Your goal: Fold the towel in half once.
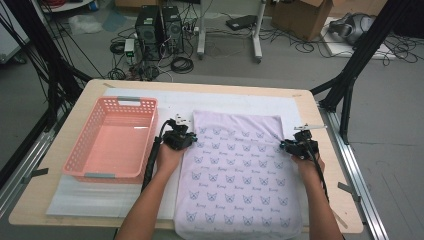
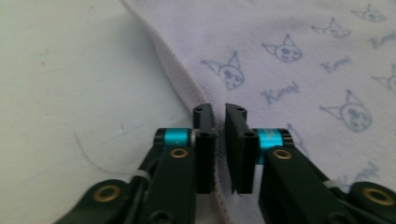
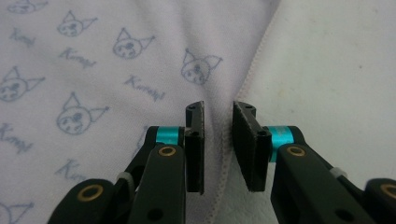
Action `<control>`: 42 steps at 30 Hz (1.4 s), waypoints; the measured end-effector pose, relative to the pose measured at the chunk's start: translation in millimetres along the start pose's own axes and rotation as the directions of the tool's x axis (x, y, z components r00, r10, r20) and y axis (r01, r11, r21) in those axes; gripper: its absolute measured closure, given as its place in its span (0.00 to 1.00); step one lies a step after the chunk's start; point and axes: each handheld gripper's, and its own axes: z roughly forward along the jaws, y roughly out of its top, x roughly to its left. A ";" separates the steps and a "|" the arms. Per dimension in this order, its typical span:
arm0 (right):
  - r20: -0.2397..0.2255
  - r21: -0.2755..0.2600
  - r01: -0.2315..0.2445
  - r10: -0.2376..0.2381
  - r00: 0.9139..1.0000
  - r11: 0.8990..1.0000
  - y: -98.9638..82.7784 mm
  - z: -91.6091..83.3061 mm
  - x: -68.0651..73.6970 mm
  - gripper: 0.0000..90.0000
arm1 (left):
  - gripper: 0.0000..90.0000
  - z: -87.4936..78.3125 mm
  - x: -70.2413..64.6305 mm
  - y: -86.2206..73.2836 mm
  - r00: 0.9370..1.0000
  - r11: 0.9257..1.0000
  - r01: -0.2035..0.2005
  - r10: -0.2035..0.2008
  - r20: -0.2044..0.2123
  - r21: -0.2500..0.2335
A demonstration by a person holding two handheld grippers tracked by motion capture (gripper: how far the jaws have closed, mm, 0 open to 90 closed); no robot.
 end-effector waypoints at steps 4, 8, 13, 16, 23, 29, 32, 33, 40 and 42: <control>0.013 0.006 0.015 -0.015 1.000 1.000 3.7 1.1 0.9 0.96 | 0.96 -1.6 3.9 1.9 0.998 0.998 0.053 -0.054 -0.037 -0.038; 0.040 -0.023 -0.027 0.028 0.999 0.999 9.9 0.9 -5.8 0.97 | 0.96 -7.6 9.7 11.8 0.994 0.992 0.100 -0.104 -0.045 -0.082; 0.031 -0.081 -0.079 0.082 0.996 0.994 20.4 -4.0 -8.8 0.97 | 0.96 -12.3 13.9 14.6 0.987 0.980 0.147 -0.154 -0.039 -0.132; 0.019 -0.094 -0.077 0.079 0.997 0.993 21.9 -8.0 -6.4 0.97 | 0.96 -16.8 14.5 14.4 0.990 0.983 0.135 -0.139 -0.023 -0.127; -0.021 -0.130 -0.098 0.096 0.995 0.987 14.5 -25.2 -2.7 0.97 | 0.96 -33.0 7.6 17.1 0.989 0.980 0.145 -0.140 0.049 -0.134; -0.064 -0.156 -0.103 0.094 0.993 0.982 0.2 -47.0 1.7 0.97 | 0.96 -59.4 -0.3 12.1 0.979 0.972 0.183 -0.167 0.113 -0.149; -0.087 -0.170 -0.095 0.082 0.993 0.981 -9.8 -59.9 5.6 0.97 | 0.96 -71.5 -7.5 9.0 0.986 0.980 0.140 -0.124 0.115 -0.141; -0.095 -0.173 -0.091 0.076 0.993 0.981 -13.0 -63.6 7.3 0.97 | 0.96 -75.5 -9.9 7.4 0.984 0.979 0.142 -0.124 0.125 -0.148; -0.119 -0.199 -0.062 0.039 0.992 0.978 -35.2 -88.4 19.5 0.97 | 0.96 -93.7 -23.2 -14.6 0.982 0.982 0.113 -0.087 0.170 -0.149; -0.125 -0.204 -0.059 0.034 0.992 0.977 -40.9 -94.9 22.2 0.97 | 0.96 -97.0 -27.8 -23.1 0.983 0.985 0.094 -0.070 0.171 -0.142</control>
